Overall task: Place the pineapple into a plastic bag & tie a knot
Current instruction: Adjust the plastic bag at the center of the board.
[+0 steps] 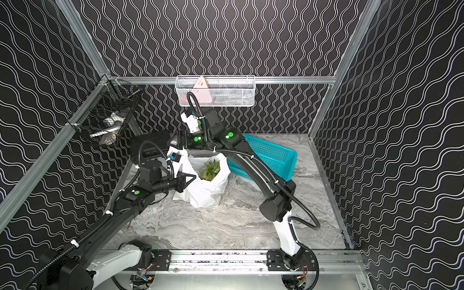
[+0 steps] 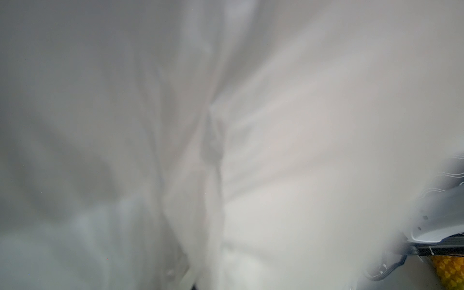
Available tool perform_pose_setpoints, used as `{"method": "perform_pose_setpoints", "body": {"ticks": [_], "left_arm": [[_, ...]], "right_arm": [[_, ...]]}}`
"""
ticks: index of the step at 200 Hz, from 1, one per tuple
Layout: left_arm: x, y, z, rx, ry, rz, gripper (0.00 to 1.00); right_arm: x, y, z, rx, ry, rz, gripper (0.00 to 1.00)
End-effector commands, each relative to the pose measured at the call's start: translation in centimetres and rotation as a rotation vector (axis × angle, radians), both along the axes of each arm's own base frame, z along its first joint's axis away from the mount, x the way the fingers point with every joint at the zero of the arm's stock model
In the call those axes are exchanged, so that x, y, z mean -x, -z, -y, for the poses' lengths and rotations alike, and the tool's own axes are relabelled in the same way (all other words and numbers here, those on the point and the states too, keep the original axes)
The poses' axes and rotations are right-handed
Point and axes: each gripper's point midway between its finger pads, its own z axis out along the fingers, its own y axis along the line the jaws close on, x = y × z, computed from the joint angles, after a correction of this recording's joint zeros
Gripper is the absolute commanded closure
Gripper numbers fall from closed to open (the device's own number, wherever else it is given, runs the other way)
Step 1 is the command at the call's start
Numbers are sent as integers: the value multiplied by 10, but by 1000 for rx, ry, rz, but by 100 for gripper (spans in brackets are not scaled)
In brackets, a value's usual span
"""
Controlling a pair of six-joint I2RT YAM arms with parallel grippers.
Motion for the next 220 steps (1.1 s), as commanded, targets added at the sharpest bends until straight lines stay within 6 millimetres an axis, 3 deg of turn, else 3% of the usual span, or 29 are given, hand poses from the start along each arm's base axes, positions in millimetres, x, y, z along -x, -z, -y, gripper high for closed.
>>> {"method": "perform_pose_setpoints", "body": {"ticks": [1,19,34,75,101,124,135,144,148,175,199,205,220], "left_arm": [[0,-1,3,-18,16,24,100],[1,0,3,-25,23,20,100],[1,1,4,-31,28,15,100],[4,-1,2,-47,18,13,100],[9,0,-3,-68,-1,4,100],[17,8,-8,-49,-41,-62,100],[25,7,-13,-39,-60,-62,89],[31,1,-20,-47,-86,-42,74],[35,-2,-23,-51,-94,-34,66],[48,-28,-47,-95,-199,21,28],[37,-65,-61,-99,-290,136,9],[34,-79,-57,-77,-272,179,2],[32,-117,-39,5,-187,275,1]], "right_arm": [[2,21,-3,48,-7,-49,23],[10,23,-9,57,-26,-37,27],[12,18,-9,49,-25,-26,37],[18,-26,-3,-44,-22,34,69],[25,-41,-2,-86,-45,30,78],[27,-56,-1,-126,-42,58,94],[30,-60,0,-142,-52,65,100],[30,-58,-1,-150,-56,59,100],[36,-72,5,-175,-58,80,100],[47,-90,9,-236,-91,106,100],[56,-99,10,-289,-127,114,100],[56,-99,10,-289,-127,113,100],[56,-93,9,-290,-131,110,100]]}}
